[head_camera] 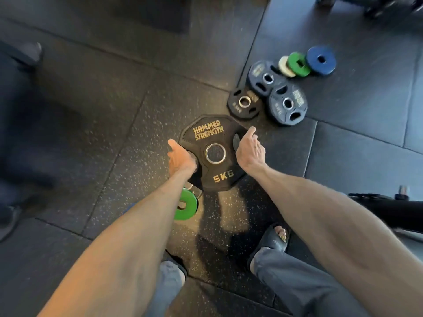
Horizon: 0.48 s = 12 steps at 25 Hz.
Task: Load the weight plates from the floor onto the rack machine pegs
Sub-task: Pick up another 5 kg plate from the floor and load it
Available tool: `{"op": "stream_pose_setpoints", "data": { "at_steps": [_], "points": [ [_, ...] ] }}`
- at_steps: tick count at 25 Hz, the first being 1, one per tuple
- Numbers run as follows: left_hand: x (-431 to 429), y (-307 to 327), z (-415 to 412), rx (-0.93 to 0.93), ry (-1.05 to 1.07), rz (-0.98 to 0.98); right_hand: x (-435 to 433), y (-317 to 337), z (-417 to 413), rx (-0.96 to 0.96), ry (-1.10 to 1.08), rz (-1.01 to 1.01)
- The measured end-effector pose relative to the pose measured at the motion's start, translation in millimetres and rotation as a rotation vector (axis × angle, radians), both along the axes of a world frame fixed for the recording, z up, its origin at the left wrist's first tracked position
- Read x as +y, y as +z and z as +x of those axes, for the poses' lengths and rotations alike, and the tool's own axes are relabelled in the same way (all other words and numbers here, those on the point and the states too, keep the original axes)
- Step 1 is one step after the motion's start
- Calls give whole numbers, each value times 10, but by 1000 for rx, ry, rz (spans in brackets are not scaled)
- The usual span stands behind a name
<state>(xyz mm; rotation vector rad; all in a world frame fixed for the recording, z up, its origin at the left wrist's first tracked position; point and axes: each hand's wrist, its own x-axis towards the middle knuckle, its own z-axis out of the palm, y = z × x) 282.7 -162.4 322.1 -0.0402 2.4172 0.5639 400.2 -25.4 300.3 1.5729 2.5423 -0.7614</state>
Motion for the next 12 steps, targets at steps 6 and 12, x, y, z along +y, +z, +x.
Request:
{"op": "stream_pose_setpoints", "data": {
  "at_steps": [6,12],
  "points": [
    [315,2629,-152,214,-112,190,278,2596,-134,241,-146,153],
    [524,4825,-388,583,-249,509,310,5096,-180,581,-302,383]
  ]
}}
